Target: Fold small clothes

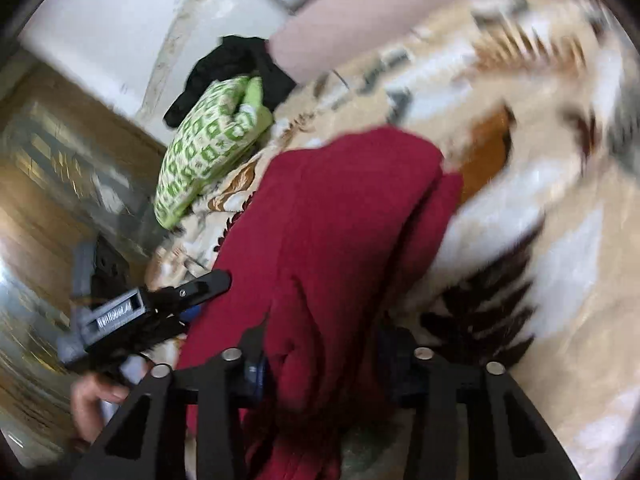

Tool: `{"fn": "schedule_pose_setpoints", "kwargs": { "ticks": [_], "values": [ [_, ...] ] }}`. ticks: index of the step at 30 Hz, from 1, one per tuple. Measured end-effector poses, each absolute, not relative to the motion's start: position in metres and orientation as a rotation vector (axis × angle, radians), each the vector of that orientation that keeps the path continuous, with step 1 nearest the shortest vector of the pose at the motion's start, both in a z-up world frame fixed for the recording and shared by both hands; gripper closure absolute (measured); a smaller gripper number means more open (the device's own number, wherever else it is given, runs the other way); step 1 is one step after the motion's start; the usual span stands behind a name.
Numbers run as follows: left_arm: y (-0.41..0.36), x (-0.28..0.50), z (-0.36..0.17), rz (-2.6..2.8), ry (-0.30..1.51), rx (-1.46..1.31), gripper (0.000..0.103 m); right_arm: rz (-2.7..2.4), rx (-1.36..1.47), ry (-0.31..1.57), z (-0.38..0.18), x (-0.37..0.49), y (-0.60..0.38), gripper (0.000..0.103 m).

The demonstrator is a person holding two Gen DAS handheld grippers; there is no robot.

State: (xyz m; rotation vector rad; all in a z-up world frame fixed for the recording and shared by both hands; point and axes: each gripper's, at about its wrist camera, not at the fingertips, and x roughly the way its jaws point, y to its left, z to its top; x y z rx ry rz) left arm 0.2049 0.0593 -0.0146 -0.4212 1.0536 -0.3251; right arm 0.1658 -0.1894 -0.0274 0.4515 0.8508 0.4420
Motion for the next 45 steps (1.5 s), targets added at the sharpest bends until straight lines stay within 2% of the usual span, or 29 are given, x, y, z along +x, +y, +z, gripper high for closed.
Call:
{"fn": "schedule_pose_setpoints", "kwargs": {
  "ticks": [5, 15, 17, 18, 19, 23, 27, 31, 33, 38, 45],
  "values": [
    [0.049, 0.190, -0.010, -0.297, 1.011, -0.366, 0.056, 0.448, 0.317, 0.781, -0.022, 0.173, -0.185, 0.066],
    [0.034, 0.180, -0.009, -0.328, 1.025, -0.306, 0.056, 0.440, 0.527, 0.854, -0.046, 0.180, -0.222, 0.063],
    [0.030, 0.180, -0.011, -0.297, 1.027, -0.260, 0.049, 0.417, 0.533, 0.876, -0.052, 0.181, -0.221, 0.060],
    [0.027, 0.180, -0.012, -0.291, 1.030, -0.250, 0.040, 0.395, 0.551, 0.895, -0.058, 0.181, -0.222, 0.044],
    [0.026, 0.180, -0.015, -0.290, 1.040, -0.248, 0.032, 0.393, 0.572, 0.895, -0.058, 0.181, -0.223, 0.043],
    [0.026, 0.177, -0.015, -0.264, 1.038, -0.242, 0.030, 0.321, 0.552, 0.879, -0.037, 0.166, -0.223, 0.043],
    [0.029, 0.167, -0.008, -0.251, 1.028, -0.186, 0.023, 0.243, 0.420, 0.724, 0.012, 0.117, -0.215, 0.043],
    [0.043, 0.136, 0.001, -0.211, 1.026, -0.122, 0.016, 0.211, 0.501, 0.646, 0.041, 0.057, -0.209, 0.027],
    [0.046, 0.120, 0.004, -0.173, 1.023, -0.062, 0.015, 0.221, 0.495, 0.672, 0.047, 0.039, -0.203, 0.027],
    [0.047, 0.064, 0.016, -0.150, 0.968, 0.008, 0.015, 0.225, 0.260, 0.776, 0.058, 0.000, -0.173, 0.027],
    [0.043, 0.034, 0.035, -0.132, 0.896, 0.007, 0.015, 0.203, 0.146, 0.733, 0.061, -0.034, -0.155, 0.027]
  ]
}}
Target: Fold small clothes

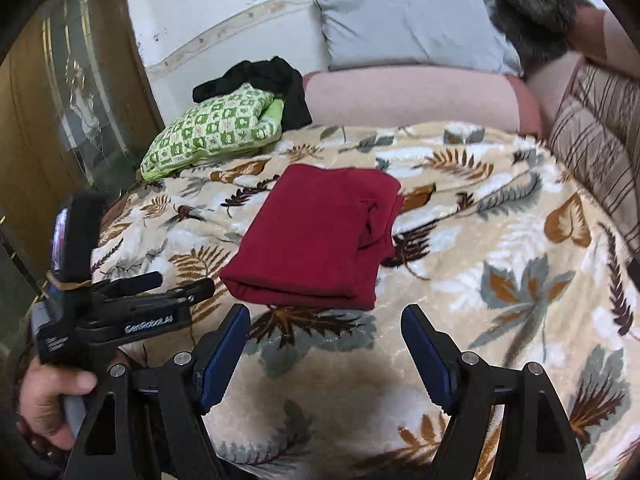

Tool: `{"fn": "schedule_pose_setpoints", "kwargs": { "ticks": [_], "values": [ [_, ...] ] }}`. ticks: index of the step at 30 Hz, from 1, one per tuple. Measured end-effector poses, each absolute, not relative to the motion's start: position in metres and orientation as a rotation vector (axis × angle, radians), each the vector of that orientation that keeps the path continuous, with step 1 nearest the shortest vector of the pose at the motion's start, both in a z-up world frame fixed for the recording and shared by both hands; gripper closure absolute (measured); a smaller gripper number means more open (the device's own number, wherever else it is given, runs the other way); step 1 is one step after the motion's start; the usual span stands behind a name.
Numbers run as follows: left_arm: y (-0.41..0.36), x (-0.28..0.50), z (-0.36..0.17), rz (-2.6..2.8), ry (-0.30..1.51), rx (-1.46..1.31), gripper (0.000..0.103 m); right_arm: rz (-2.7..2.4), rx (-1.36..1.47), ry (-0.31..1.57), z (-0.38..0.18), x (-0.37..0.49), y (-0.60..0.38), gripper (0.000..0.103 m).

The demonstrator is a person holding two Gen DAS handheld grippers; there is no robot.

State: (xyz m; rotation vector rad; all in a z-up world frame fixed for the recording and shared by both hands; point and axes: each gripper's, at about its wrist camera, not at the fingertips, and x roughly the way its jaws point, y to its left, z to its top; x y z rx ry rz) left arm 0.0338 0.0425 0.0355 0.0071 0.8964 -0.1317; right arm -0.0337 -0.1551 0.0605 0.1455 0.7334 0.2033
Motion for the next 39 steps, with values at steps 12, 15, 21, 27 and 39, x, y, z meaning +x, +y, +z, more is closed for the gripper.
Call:
{"fn": "schedule_pose_setpoints", "kwargs": {
  "ticks": [12, 15, 21, 27, 39],
  "values": [
    [0.023, 0.031, 0.028, -0.211, 0.897, 0.037, 0.000, 0.181, 0.124, 0.769, 0.057, -0.024, -0.148, 0.027],
    [0.021, 0.032, 0.025, -0.225, 0.916, 0.035, 0.000, 0.181, 0.122, 0.774, 0.056, -0.022, -0.147, 0.027],
    [0.020, 0.033, 0.023, -0.223, 0.918, 0.041, 0.000, 0.182, 0.110, 0.780, 0.055, -0.020, -0.143, 0.027],
    [0.020, 0.035, 0.021, -0.225, 0.932, 0.037, 0.000, 0.178, 0.160, 0.771, 0.056, -0.021, -0.151, 0.027],
    [0.016, 0.033, 0.019, -0.245, 0.923, 0.044, 0.000, 0.188, 0.152, 0.771, 0.055, -0.018, -0.150, 0.027]
  ]
}}
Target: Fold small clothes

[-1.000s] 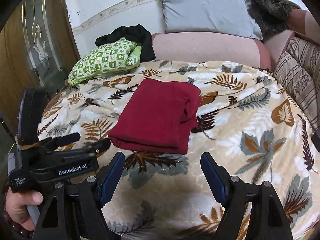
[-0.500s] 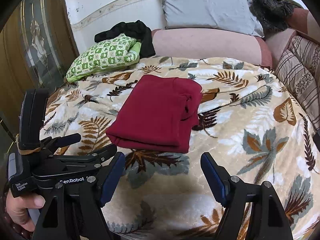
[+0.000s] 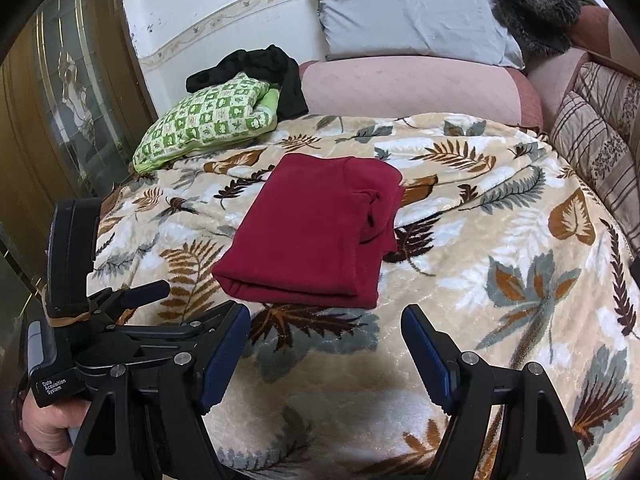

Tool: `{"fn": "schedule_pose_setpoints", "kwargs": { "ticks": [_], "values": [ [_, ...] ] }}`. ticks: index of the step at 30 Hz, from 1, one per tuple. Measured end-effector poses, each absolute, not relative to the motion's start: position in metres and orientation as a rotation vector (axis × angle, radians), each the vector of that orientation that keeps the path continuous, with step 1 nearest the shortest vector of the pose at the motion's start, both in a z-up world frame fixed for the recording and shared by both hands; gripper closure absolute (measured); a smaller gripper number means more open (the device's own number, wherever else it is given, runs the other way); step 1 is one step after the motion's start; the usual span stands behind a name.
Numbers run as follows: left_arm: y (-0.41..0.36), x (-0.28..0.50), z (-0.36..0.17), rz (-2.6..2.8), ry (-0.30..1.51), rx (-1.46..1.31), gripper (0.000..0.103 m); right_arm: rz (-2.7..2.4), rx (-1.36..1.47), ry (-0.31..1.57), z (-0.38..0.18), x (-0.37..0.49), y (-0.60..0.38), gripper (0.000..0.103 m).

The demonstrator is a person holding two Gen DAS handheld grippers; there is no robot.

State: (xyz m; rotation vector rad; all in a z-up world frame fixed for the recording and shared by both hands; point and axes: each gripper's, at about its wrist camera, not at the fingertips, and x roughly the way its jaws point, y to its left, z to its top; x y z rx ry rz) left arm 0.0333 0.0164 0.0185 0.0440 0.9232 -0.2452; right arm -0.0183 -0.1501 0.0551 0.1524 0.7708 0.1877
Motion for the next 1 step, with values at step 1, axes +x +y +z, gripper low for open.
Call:
{"fn": "schedule_pose_setpoints", "kwargs": {
  "ticks": [1],
  "values": [
    [0.0152, 0.0334, 0.0181, -0.243, 0.924, 0.052, 0.000, 0.188, 0.154, 0.771, 0.0550, -0.0179, -0.1501, 0.027]
  ]
}}
